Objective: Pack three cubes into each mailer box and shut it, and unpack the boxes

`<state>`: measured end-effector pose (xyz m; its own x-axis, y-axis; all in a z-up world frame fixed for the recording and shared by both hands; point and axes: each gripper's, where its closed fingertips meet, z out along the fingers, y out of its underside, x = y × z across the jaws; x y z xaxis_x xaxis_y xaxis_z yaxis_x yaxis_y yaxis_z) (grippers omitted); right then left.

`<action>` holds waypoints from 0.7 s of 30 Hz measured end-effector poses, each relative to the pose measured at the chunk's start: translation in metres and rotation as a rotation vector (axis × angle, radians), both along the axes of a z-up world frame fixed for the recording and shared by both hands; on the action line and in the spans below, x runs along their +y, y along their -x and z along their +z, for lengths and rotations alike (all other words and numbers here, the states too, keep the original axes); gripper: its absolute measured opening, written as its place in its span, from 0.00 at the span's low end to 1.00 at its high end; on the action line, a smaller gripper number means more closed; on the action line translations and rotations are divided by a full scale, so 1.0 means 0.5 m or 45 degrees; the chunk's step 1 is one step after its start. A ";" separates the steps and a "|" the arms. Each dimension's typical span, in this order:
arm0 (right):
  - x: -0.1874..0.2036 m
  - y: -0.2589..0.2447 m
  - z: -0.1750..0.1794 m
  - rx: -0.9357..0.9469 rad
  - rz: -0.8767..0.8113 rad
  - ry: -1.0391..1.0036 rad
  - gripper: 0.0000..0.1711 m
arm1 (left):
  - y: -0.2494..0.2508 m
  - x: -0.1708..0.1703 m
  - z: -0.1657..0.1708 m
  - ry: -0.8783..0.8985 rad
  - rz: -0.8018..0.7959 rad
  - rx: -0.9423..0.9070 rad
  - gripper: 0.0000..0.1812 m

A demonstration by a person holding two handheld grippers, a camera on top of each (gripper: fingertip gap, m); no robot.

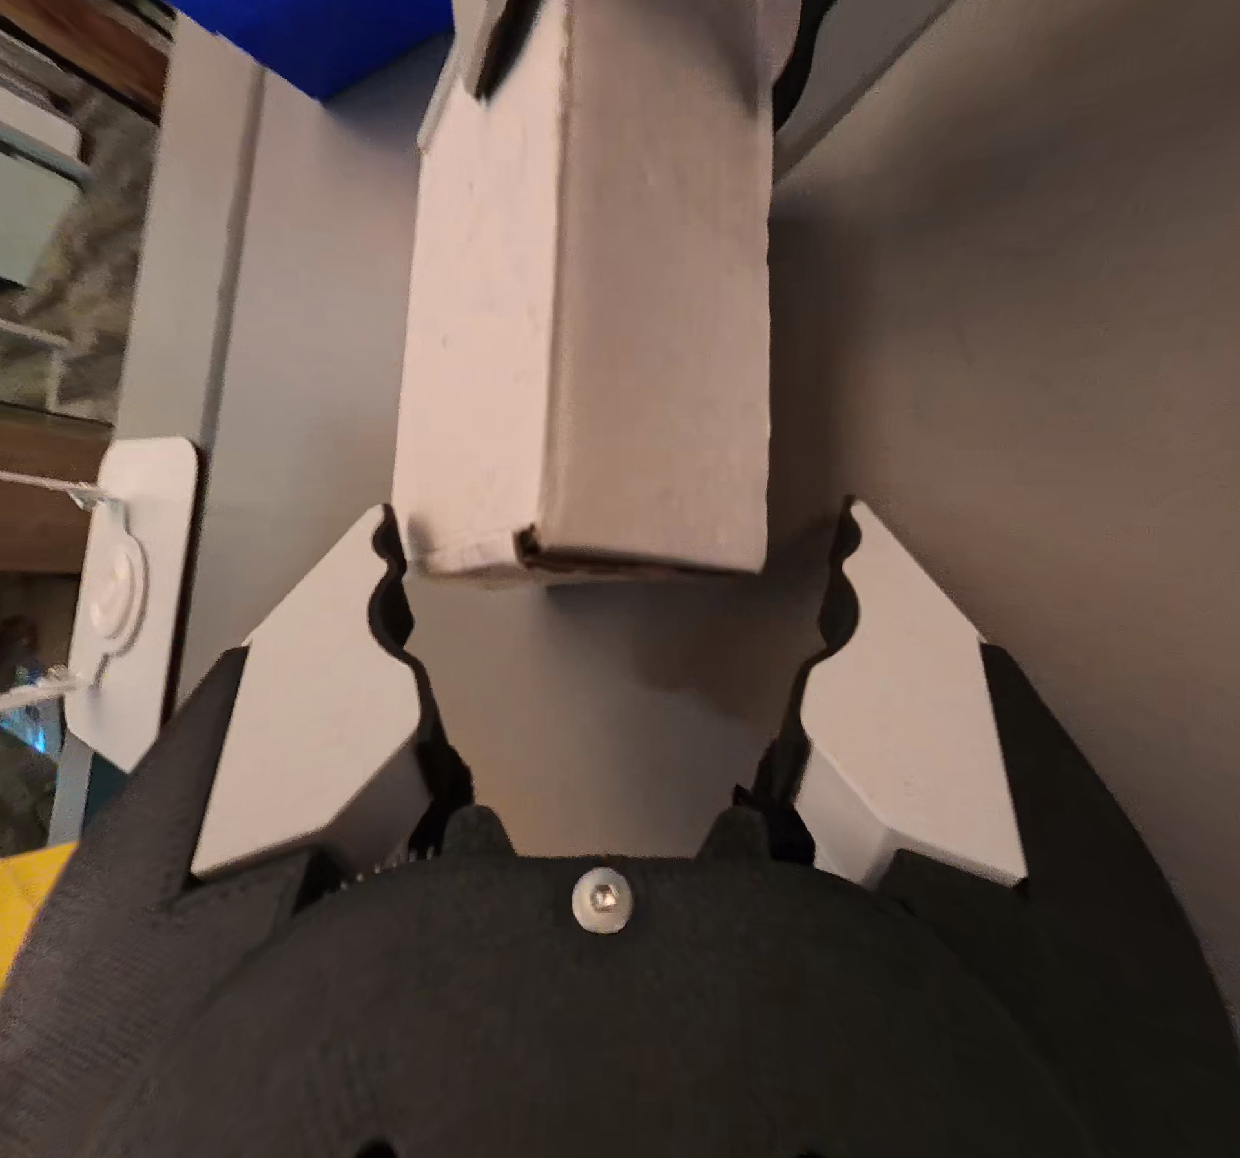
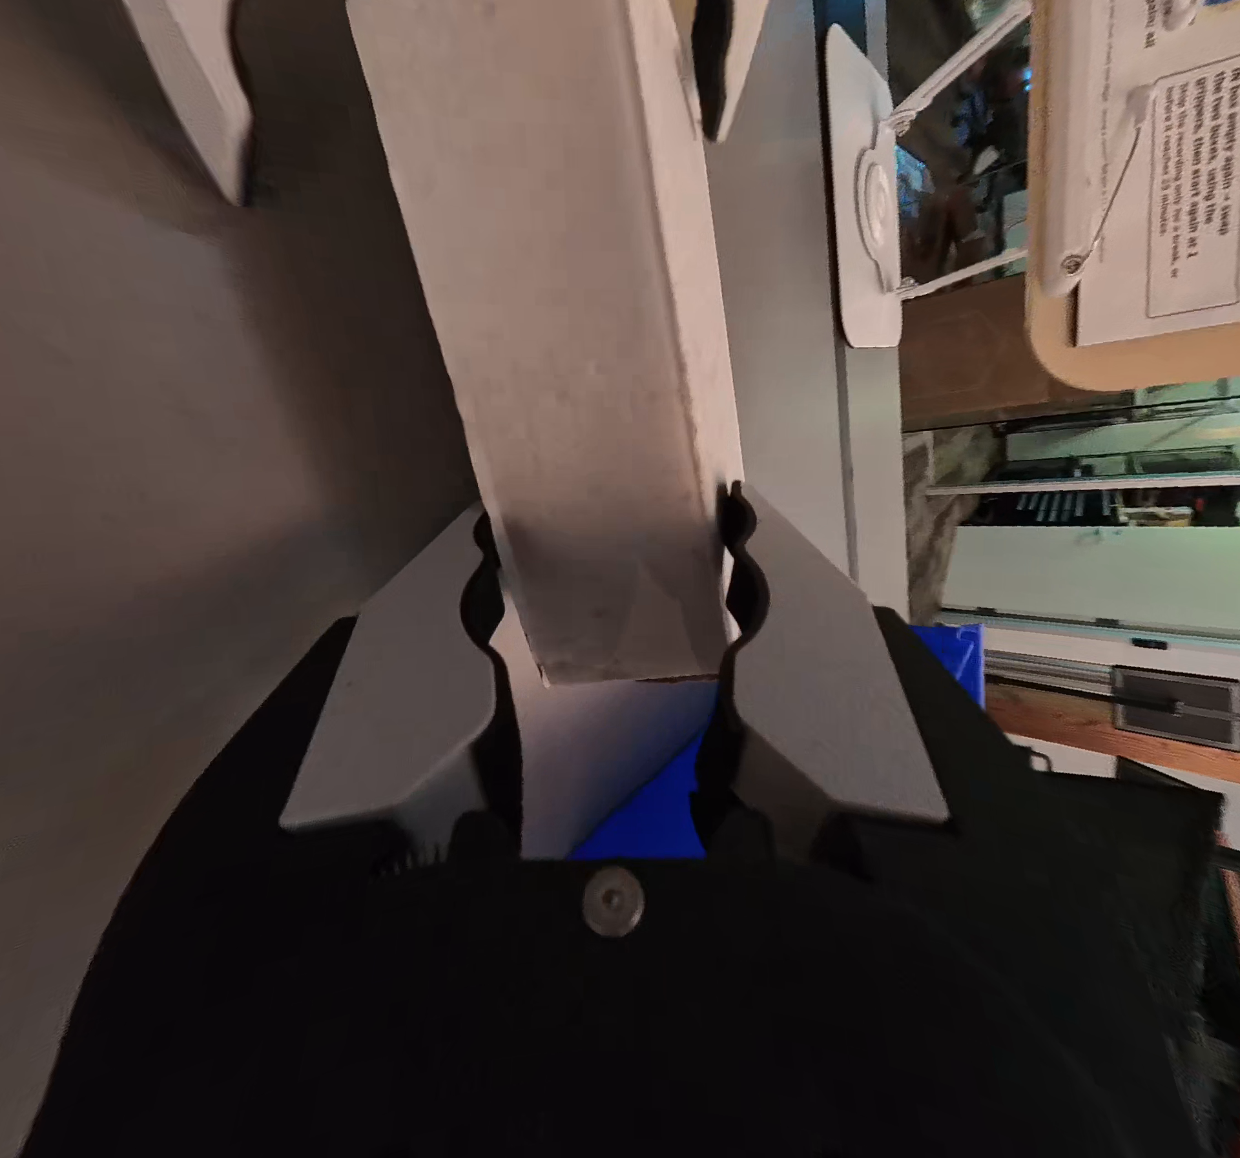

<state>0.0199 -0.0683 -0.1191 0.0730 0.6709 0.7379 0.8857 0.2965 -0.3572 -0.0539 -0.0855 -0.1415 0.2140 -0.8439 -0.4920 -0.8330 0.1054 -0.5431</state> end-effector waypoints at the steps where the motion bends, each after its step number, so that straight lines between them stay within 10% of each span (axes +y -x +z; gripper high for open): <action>1: 0.000 0.000 0.002 0.001 0.006 0.027 0.39 | -0.010 0.008 0.003 -0.031 -0.017 -0.036 0.65; 12: -0.019 0.048 0.050 0.113 0.093 -0.031 0.46 | -0.033 0.051 0.011 -0.090 -0.023 -0.194 0.55; 21: -0.063 0.113 0.078 0.197 0.254 -0.384 0.28 | -0.038 0.048 0.019 -0.009 -0.024 -0.283 0.55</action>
<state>-0.0366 -0.1000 -0.0801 0.0887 0.4377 0.8947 0.7424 0.5698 -0.3523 -0.0352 -0.0617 -0.1317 0.3020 -0.8456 -0.4402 -0.6909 0.1240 -0.7122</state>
